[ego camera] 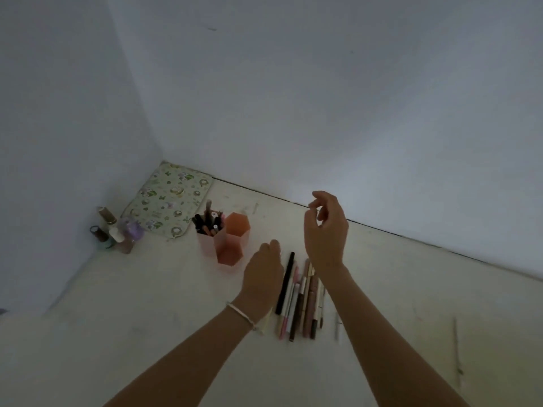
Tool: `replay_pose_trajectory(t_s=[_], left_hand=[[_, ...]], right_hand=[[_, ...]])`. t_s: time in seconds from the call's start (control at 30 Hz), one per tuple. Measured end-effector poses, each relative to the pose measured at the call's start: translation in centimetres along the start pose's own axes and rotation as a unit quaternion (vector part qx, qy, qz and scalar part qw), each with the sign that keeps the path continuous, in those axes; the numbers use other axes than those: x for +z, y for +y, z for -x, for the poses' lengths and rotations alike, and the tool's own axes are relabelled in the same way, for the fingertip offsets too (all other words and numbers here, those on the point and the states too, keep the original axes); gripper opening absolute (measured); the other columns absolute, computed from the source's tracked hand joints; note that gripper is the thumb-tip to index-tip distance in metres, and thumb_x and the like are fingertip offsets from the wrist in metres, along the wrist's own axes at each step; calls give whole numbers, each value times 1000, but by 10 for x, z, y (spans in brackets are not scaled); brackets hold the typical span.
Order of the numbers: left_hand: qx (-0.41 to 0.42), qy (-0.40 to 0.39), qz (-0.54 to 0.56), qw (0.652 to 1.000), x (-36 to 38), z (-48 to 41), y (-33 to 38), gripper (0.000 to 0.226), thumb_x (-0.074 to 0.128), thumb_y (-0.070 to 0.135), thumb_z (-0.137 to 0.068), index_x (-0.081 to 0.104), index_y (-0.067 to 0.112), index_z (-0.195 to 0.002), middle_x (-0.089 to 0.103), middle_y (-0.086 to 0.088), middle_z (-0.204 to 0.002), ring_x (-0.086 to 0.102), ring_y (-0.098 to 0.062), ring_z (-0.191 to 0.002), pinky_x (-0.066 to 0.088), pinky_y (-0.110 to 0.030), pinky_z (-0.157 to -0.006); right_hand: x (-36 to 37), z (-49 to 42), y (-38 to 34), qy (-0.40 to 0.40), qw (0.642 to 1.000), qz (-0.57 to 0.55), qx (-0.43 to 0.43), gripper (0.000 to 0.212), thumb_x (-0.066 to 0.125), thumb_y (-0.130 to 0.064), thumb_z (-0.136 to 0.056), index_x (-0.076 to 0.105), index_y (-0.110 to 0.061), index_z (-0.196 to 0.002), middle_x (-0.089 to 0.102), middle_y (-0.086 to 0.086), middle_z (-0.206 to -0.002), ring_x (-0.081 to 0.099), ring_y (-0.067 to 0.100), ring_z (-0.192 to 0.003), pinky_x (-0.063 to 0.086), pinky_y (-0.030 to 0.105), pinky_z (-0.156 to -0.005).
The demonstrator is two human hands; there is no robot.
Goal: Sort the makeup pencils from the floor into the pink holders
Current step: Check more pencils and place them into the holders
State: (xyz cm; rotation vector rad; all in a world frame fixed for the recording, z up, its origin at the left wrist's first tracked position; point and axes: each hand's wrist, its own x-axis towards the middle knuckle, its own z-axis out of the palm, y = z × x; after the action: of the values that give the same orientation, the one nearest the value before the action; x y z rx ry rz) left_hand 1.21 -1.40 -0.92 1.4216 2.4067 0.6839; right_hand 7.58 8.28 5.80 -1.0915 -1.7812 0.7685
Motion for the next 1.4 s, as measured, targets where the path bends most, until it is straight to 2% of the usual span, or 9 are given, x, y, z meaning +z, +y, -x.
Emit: replay_pose_trajectory(t_s=[0.13, 0.4, 0.5, 0.6, 0.73, 0.93, 1.07, 1.23, 1.4], left_hand=[[-47, -42, -109, 992, 27, -7, -8, 32, 36, 14, -101, 36, 12, -133, 48, -5, -126, 54, -19, -109, 48, -27, -85], [-38, -94, -179, 979, 45, -18, -2, 27, 37, 12, -101, 42, 11, -127, 55, -5, -121, 59, -21, -108, 50, -29, -84], [-38, -113, -122, 985, 31, -27, 2, 32, 47, 10, -96, 43, 9, -127, 54, -7, -121, 59, -22, -107, 48, -30, -86], [-50, -13, 58, 997, -8, -43, 11, 35, 60, 10, -89, 53, 10, -123, 57, -5, -107, 59, -16, -90, 46, -21, -74], [8, 200, 204, 958, -72, -50, 28, 28, 64, 4, -86, 60, 9, -113, 57, 2, -97, 58, -6, -79, 49, -14, -65], [30, 281, 302, 910, -118, -44, 29, 33, 63, 4, -87, 58, 14, -118, 62, 8, -92, 61, 3, -80, 49, -5, -64], [42, 324, 310, 893, -132, -39, 11, 61, 62, 1, -88, 41, 16, -143, 59, 8, -90, 61, -3, -80, 53, -11, -71], [19, 401, 280, 872, -150, -35, -38, 67, 61, 1, -87, 38, 24, -146, 59, 9, -92, 61, -2, -81, 55, -15, -73], [5, 406, 238, 883, -137, -29, -70, 64, 58, 0, -91, 34, 24, -146, 59, -2, -101, 58, 1, -88, 50, -8, -77]], right_hand=[[-25, 8, 28, 12, 999, 26, 35, 29, 55, -1, -84, 63, -16, -107, 63, -2, -84, 50, 15, -69, 47, 31, -68], [-27, 22, 60, -62, 993, 60, 82, 29, 55, -4, -86, 61, -19, -110, 62, -5, -84, 52, 13, -71, 49, 32, -70], [-14, 22, 66, -120, 984, 86, 104, 25, 52, -9, -91, 59, -18, -113, 63, -3, -87, 55, 16, -71, 49, 31, -70], [2, 18, 75, -182, 962, 150, 135, 27, 52, -11, -90, 58, -15, -116, 64, 2, -89, 59, 17, -71, 47, 28, -65], [21, 21, 85, -256, 919, 257, 157, 32, 50, -22, -93, 51, -13, -124, 65, 11, -94, 60, 25, -88, 53, 35, -73], [38, 35, 97, -310, 889, 329, 70, 19, 48, -14, -92, 52, -6, -110, 60, 10, -87, 53, 26, -92, 37, 29, -63], [32, 11, 80, -232, 938, 232, 111, 15, 55, -9, -85, 64, 0, -92, 66, 13, -79, 60, 26, -76, 42, 29, -58], [8, -46, 20, -23, 987, 30, 153, 11, 64, -13, -82, 68, -14, -92, 64, -10, -74, 54, -3, -60, 36, 2, -54], [0, -58, -33, 44, 989, -92, 108, 13, 62, -11, -84, 67, -18, -93, 64, -14, -74, 49, 2, -59, 41, 9, -56]])
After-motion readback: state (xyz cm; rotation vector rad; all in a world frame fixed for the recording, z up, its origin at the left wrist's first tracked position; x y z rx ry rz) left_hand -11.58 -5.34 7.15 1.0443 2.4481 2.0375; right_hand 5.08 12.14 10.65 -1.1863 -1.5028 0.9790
